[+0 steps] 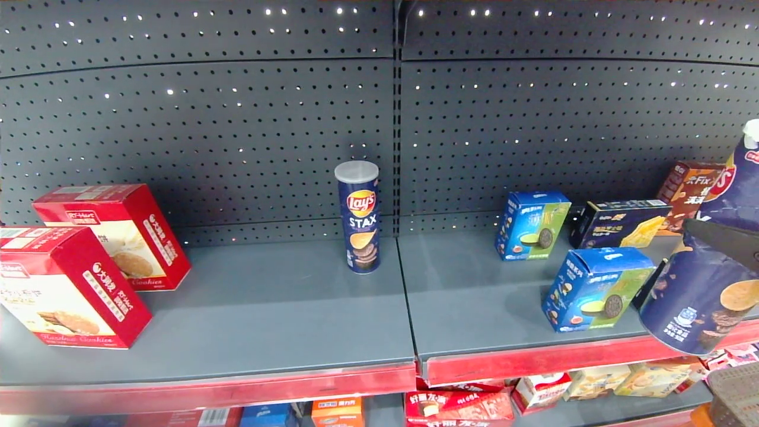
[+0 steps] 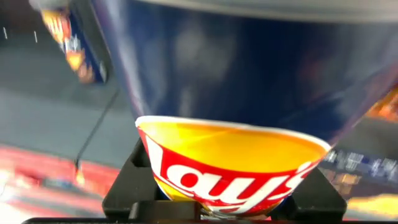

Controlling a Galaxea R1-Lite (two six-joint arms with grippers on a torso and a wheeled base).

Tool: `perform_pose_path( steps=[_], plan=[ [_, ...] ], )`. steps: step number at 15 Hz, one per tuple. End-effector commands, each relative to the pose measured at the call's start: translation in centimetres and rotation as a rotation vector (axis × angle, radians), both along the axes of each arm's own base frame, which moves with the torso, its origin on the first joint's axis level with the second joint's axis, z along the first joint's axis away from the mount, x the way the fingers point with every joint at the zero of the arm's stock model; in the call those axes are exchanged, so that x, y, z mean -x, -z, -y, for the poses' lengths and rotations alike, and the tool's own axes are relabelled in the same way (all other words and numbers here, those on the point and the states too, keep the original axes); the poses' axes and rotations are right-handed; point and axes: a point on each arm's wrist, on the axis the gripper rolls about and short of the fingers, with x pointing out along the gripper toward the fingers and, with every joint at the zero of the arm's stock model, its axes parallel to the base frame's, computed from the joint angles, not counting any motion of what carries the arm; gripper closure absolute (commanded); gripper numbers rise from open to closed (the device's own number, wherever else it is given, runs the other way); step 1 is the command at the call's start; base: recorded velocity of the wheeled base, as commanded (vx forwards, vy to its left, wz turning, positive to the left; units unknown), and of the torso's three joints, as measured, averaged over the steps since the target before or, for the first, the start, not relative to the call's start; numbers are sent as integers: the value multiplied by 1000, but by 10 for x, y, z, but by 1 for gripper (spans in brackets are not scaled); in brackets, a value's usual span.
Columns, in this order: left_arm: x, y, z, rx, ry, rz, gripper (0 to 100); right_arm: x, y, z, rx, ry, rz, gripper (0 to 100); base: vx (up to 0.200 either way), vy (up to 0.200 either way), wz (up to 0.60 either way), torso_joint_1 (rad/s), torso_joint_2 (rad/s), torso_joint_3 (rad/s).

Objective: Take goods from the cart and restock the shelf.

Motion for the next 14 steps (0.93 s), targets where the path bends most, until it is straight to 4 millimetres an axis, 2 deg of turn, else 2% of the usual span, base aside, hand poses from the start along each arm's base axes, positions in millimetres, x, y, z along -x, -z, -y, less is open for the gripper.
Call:
perform_pose_path(
  steps=[1, 4, 7, 8, 9, 11, 12, 14],
  plan=[
    [0, 0, 0, -12, 5, -1, 0, -2, 2, -1, 8, 19, -12, 100, 0, 0, 0, 0, 0, 0],
    [0, 0, 0, -15, 6, -1, 0, -2, 6, 1, 15, 40, -31, 100, 0, 0, 0, 0, 0, 0],
    [0, -1, 0, -15, 19, 4, 0, -2, 19, 2, 43, 71, -69, 100, 0, 0, 0, 0, 0, 0],
    [4, -34, 1, -55, 54, 56, 0, -1, 14, 3, 44, 73, -50, 100, 0, 0, 0, 0, 0, 0],
    [-8, -80, 3, -111, 130, 5, 0, -2, 7, 2, 40, 72, -40, 100, 0, 0, 0, 0, 0, 0],
    [-29, -141, 5, -113, 230, 15, 0, -1, 4, 3, 41, 70, -41, 100, 0, 0, 0, 0, 0, 0],
    [-45, -156, 6, -117, 266, -8, 0, -1, 3, 3, 37, 69, -38, 100, 0, 0, 0, 0, 0, 0],
    [-68, -159, 7, -98, 296, -82, 0, -3, -2, 2, 30, 65, -27, 100, 0, 0, 0, 0, 0, 0]
  ],
)
